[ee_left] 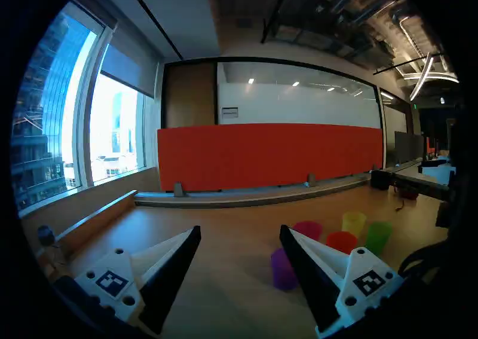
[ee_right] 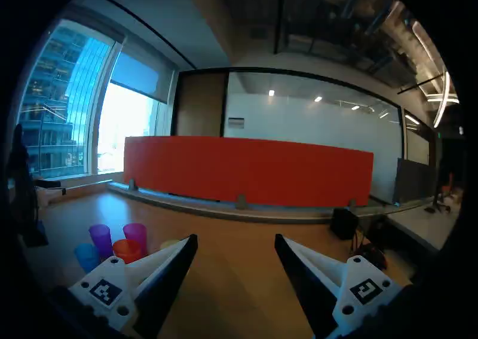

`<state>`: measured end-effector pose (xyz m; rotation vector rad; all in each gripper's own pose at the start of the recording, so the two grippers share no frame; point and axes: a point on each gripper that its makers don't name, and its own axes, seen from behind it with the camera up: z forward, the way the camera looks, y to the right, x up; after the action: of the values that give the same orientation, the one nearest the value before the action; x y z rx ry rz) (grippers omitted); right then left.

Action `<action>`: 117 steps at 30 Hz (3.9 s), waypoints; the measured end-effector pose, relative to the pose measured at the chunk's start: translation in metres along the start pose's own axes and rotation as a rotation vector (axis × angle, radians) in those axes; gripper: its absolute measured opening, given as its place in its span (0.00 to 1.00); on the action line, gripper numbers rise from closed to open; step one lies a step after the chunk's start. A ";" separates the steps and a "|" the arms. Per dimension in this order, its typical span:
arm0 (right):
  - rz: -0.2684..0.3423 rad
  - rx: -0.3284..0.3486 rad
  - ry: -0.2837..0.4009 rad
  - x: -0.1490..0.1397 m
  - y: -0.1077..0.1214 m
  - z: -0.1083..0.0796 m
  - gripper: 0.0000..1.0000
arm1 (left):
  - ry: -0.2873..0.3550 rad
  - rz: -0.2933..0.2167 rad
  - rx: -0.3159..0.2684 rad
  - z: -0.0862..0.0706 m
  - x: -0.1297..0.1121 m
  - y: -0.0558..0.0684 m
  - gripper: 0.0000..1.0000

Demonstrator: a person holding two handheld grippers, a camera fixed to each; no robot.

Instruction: Pour water

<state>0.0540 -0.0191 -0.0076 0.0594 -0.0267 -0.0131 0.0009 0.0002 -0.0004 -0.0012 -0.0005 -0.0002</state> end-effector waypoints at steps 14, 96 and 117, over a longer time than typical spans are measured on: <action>0.039 0.069 0.015 0.076 0.004 0.000 1.00 | -0.008 0.029 -0.105 -0.006 0.065 0.015 0.98; -0.096 0.612 -0.107 0.093 -0.074 0.001 1.00 | -0.115 0.075 -0.575 -0.022 0.065 0.099 0.98; -0.165 0.689 -0.208 0.033 -0.090 0.013 1.00 | -0.181 0.095 -0.628 -0.027 0.008 0.114 0.98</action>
<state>0.0856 -0.1104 0.0007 0.7497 -0.2341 -0.1749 0.0094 0.1140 -0.0271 -0.6290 -0.1816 0.0944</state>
